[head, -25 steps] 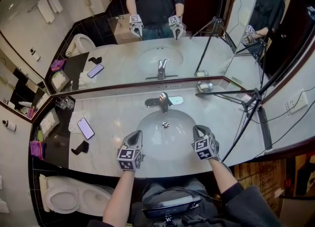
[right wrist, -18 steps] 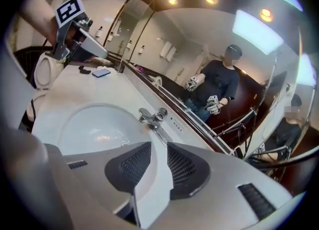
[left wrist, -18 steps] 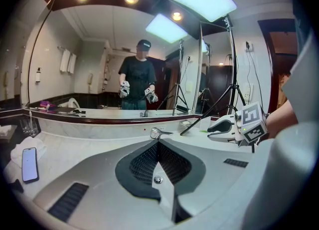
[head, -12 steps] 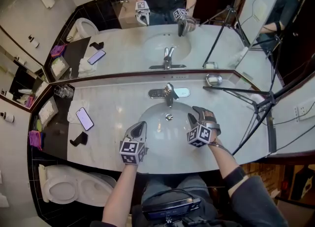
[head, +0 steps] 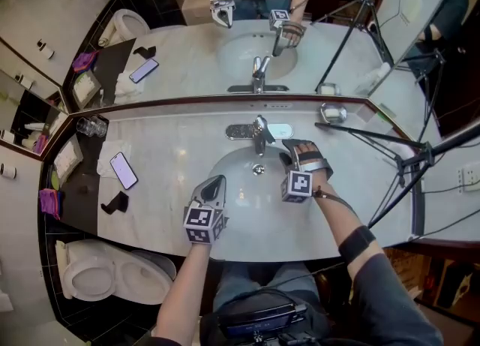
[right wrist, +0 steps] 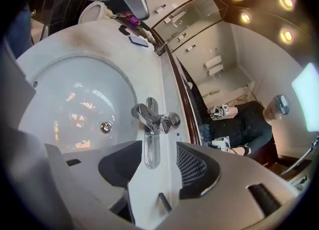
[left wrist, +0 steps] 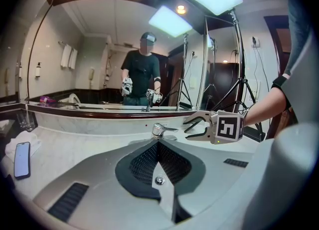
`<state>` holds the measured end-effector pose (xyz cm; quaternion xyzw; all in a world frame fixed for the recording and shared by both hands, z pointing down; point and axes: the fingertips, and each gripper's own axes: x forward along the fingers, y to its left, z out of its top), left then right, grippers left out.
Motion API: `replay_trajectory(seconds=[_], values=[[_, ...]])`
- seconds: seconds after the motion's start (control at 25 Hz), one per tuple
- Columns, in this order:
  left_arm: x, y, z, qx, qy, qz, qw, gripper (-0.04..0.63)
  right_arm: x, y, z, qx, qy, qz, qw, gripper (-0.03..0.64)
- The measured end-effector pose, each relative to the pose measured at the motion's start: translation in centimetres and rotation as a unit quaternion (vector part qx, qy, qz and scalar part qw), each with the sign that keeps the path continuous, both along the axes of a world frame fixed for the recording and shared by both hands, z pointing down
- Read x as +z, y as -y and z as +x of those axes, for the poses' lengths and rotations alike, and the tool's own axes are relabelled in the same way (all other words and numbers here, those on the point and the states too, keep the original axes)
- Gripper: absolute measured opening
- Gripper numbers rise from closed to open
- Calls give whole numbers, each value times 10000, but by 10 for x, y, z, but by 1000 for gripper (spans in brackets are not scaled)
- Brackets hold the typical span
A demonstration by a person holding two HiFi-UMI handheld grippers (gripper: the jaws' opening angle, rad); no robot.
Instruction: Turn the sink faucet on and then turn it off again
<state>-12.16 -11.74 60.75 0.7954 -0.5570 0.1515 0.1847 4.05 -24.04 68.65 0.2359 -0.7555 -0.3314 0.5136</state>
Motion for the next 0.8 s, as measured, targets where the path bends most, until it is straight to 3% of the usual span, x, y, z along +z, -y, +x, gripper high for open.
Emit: replay_trajectory(seconds=[0.28, 0.8], values=[[4, 2, -1, -65, -39, -37, 10000, -12, 10, 22, -32, -378, -374, 63, 9986, 246], [12, -10, -21, -253, -78, -118, 9996, -12, 1, 43, -50, -446, -597, 151, 9971, 218]])
